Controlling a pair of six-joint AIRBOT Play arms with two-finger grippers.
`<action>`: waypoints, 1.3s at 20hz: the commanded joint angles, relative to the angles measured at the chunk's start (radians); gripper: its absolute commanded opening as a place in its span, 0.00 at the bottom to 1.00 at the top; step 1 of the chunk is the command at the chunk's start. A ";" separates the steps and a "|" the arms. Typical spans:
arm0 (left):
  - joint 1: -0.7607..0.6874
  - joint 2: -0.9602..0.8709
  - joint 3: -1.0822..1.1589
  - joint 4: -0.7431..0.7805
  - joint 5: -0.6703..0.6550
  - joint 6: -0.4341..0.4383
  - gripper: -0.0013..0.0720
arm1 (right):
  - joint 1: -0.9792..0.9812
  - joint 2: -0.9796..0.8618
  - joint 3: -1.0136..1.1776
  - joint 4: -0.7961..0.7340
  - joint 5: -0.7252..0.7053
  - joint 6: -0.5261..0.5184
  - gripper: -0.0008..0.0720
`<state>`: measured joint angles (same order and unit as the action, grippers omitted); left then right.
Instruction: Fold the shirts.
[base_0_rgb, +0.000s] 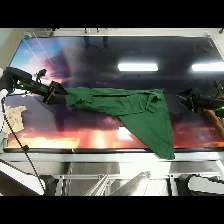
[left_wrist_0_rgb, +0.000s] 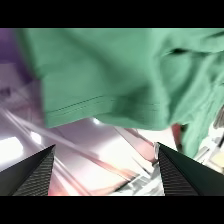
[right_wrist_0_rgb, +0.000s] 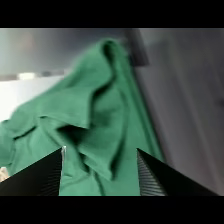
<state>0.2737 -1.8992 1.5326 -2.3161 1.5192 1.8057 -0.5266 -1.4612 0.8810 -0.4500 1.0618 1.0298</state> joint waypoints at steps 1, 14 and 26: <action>-0.003 -0.001 -0.092 -0.028 -0.006 0.017 0.99 | -0.009 -0.027 0.011 -0.078 0.044 0.060 0.64; -0.503 0.018 -0.098 -0.190 -0.130 -0.030 0.99 | -0.067 0.327 -0.321 -0.355 0.124 0.323 0.70; -0.587 -0.083 -0.075 -0.189 -0.306 -0.158 0.47 | -0.101 0.563 -0.387 -0.532 0.196 0.484 0.90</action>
<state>-0.3096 -1.9747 1.4418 -2.5107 1.2366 1.6703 -0.6270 -0.9115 0.5140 -0.9325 1.2308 1.4712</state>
